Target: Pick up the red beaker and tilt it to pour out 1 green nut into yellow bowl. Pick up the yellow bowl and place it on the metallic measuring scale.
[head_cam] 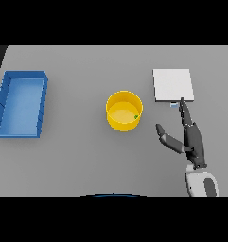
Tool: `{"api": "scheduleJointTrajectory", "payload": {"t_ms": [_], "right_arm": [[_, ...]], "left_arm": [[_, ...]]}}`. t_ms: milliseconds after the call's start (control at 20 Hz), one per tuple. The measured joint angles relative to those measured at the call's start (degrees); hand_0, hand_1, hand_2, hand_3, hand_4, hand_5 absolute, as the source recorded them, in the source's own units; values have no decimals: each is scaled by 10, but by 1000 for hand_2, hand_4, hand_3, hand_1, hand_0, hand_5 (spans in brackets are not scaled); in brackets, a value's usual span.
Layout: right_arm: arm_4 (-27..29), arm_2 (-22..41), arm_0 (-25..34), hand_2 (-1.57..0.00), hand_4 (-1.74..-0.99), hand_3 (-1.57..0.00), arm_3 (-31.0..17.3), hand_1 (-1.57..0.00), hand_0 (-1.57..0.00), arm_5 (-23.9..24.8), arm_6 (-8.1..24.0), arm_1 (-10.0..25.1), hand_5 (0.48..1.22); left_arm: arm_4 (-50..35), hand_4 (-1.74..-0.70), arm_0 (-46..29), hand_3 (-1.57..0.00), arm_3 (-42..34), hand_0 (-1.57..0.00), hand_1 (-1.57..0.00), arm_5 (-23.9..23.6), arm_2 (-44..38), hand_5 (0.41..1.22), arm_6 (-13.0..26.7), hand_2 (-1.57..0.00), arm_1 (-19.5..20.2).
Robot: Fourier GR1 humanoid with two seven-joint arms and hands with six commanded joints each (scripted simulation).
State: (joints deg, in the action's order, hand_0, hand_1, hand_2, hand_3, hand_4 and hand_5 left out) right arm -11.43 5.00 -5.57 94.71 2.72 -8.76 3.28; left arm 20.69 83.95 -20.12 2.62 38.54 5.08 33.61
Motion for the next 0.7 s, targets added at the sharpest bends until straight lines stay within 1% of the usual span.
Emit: {"api": "scheduleJointTrajectory", "payload": {"t_ms": [50,100,200,250,300,400,450,500,550,600,650,700], "right_arm": [[0,1,4,1,-1223,1,-1,1,1,0,-1,-1,591],[-4,0,10,1,-1217,1,-7,1,1,2,-1,2,595],[-5,3,2,1,-1212,1,-4,1,1,1,-10,1,604],[-4,0,2,1,-1212,1,-3,1,1,-2,-5,8,610],[-11,4,5,1,-1209,1,-4,1,1,-2,2,10,620],[-21,12,1,1,-1212,1,4,1,1,-2,1,10,641],[-21,10,10,1,-1210,1,0,1,1,0,11,11,649],[-21,10,6,1,-1206,1,2,1,1,-2,4,14,653],[-21,11,3,1,-1206,1,5,1,1,-4,5,16,657],[-23,12,3,1,-1210,1,7,1,1,-4,8,16,660],[-22,12,5,1,-1215,1,4,1,1,-3,15,13,664],[-24,12,7,1,-1217,1,4,1,1,-2,17,15,664]], "left_arm": [[-28,-1739,-21,-1414,-11,-1571,-1571,-14,-17,1221,11,-1568,15],[-49,-1739,-44,-1415,-25,-1571,-1571,-31,-27,1221,43,-1569,24],[-102,-1740,-106,-1446,-74,-1571,-1571,-79,-55,1221,75,-1569,54],[-125,-1740,-138,-1445,-111,-1571,-1571,-98,-65,1221,92,-1570,70],[-144,-1740,-171,-1451,-142,-1571,-1571,-118,-69,1221,120,-1570,78],[-180,-1741,-238,-1457,-211,-1571,-1571,-162,-77,1221,171,-1570,96],[-194,-1741,-273,-1452,-248,-1571,-1571,-182,-77,1221,190,-1570,107],[-208,-1741,-309,-1450,-280,-1571,-1571,-202,-77,1221,214,-1571,116],[-214,-1741,-334,-1450,-321,-1571,-1571,-222,-73,1221,236,-1571,127],[-223,-1741,-365,-1452,-360,-1571,-1571,-243,-68,1221,250,-1571,135],[-232,-1741,-389,-1449,-376,-1571,-1571,-257,-68,1221,253,-1571,140],[-239,-1741,-413,-1449,-402,-1571,-1571,-273,-62,1221,265,-1571,143]]}}
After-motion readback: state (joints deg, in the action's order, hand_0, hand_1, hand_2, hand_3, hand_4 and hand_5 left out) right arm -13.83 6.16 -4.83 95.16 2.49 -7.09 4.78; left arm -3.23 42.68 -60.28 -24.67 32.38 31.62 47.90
